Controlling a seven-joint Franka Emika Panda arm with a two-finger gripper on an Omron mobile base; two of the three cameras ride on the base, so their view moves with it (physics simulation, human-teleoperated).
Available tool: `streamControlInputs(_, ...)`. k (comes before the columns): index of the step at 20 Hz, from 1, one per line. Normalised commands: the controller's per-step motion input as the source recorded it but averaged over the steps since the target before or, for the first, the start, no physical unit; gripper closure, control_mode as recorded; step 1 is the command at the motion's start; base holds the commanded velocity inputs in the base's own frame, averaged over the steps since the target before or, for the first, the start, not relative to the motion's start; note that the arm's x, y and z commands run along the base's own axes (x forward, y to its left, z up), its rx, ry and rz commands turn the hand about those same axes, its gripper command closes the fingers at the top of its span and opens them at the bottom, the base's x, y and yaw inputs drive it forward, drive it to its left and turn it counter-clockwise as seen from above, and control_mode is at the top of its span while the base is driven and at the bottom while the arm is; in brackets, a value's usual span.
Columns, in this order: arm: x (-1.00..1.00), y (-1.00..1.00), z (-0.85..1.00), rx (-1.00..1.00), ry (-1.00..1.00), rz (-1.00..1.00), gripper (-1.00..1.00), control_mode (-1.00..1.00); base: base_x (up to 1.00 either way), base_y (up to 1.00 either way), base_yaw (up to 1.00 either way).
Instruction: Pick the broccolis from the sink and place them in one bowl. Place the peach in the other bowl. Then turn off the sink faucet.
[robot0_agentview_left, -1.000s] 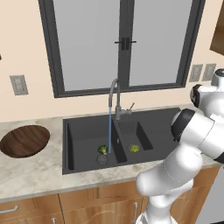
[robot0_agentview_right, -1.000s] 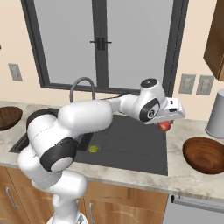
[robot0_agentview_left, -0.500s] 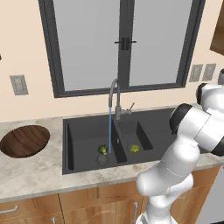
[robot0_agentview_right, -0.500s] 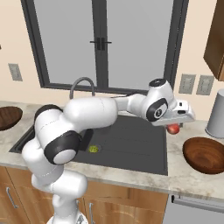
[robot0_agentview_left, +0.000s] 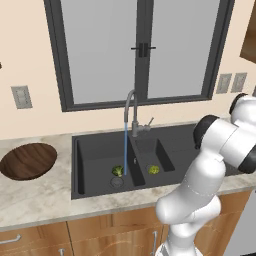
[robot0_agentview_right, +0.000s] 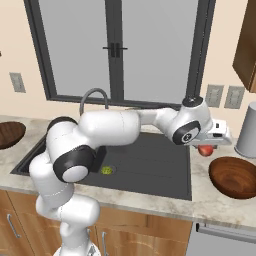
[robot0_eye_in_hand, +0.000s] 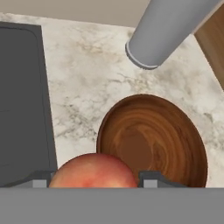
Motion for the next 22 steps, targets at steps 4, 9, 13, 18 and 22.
streamControlInputs(4,-0.04,-0.29,0.00,0.03,-0.05,-0.02,1.00,-1.00,0.00,0.00,0.00)
streamControlInputs(9,0.00,-0.30,0.00,0.00,0.00,-0.03,1.00,-1.00,0.00,0.00,0.00)
streamControlInputs(13,0.00,-0.28,0.00,0.00,0.00,-0.01,1.00,-1.00,0.00,0.00,0.00)
streamControlInputs(18,-0.01,-0.38,-0.11,0.03,-0.01,0.00,1.00,-1.00,0.00,0.00,0.00)
streamControlInputs(22,-0.01,-0.29,-0.24,0.03,-0.07,0.00,1.00,-1.00,0.00,0.00,0.00)
